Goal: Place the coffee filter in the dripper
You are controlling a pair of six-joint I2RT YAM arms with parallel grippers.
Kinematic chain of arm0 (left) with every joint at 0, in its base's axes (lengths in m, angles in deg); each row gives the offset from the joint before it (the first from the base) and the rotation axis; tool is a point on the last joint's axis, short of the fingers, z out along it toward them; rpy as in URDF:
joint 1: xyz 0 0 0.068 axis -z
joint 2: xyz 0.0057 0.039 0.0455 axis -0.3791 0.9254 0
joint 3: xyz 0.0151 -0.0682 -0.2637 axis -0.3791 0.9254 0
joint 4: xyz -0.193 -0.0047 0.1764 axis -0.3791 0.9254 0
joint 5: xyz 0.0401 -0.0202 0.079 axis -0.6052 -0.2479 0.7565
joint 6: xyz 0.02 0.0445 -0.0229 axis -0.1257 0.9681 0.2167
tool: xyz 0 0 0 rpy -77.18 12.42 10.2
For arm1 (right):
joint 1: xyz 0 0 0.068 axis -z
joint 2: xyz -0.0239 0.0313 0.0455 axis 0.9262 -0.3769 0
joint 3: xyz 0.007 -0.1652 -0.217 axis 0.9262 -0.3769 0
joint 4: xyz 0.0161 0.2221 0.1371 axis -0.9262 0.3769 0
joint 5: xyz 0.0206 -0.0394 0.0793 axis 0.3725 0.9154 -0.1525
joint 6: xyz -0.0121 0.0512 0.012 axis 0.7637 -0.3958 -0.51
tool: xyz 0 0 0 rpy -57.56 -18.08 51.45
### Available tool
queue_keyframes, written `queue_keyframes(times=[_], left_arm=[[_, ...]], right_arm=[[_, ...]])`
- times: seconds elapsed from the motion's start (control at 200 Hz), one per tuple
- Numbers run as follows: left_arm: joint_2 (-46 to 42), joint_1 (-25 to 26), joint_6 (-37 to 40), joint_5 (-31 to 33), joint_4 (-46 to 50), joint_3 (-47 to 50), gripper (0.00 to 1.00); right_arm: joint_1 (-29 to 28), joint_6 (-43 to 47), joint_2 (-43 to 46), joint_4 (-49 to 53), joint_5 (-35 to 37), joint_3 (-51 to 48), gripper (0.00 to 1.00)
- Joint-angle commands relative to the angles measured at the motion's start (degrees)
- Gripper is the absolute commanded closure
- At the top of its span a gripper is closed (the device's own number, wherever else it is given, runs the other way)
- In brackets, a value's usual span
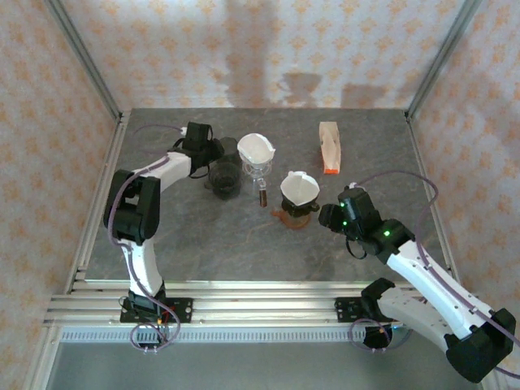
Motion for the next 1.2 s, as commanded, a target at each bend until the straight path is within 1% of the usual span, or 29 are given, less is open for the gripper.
queue_keyframes(times=[0.0,0.145,0.275,0.415,0.535,0.56,0.701,0.841,1.021,1.081,1.196], left_arm=[[0.47,-0.24,1.79,2.91,3.61,-1.82,0.65],[0.13,-0.17,2.82,5.44,5.88,-2.63,0.8],[-0.48,-0.38,3.16,6.58,7.75,-3.28,0.92],[-1.5,-1.03,3.02,8.51,10.13,-3.62,1.0],[-1.92,-2.37,2.37,9.61,11.74,-3.31,1.0],[-3.78,-2.66,2.32,9.82,11.91,-3.04,1.0],[-7.36,-4.18,1.58,12.58,12.43,-1.16,1.0],[-12.62,-6.14,0.13,13.57,12.21,1.37,1.0],[-22.14,-6.23,-1.82,15.47,15.35,3.48,1.0],[-25.9,-6.3,-3.17,14.41,16.47,5.16,1.0],[-34.22,-5.77,-6.28,12.04,16.14,12.39,1.0]], right_arm=[[0.25,0.86,0.97,1.11,2.22,0.7,0.49],[0.25,0.67,1.19,0.93,2.24,0.09,0.49],[0.29,0.85,1.44,0.95,2.33,0.07,0.49],[0.29,0.78,1.98,1.08,2.34,-0.02,0.49],[0.29,0.79,2.68,1.02,2.4,-0.26,0.49],[0.23,0.72,2.8,1.02,2.38,-0.27,0.49],[0.23,0.63,3.51,1.03,2.34,-0.46,0.49],[0.25,0.73,4.03,1.04,2.35,-0.45,0.49],[0.3,0.75,4.65,0.78,2.52,-0.54,0.48],[0.28,0.74,4.7,0.75,2.6,-0.58,0.48],[0.31,0.56,4.9,0.43,3.03,-0.81,0.48]])
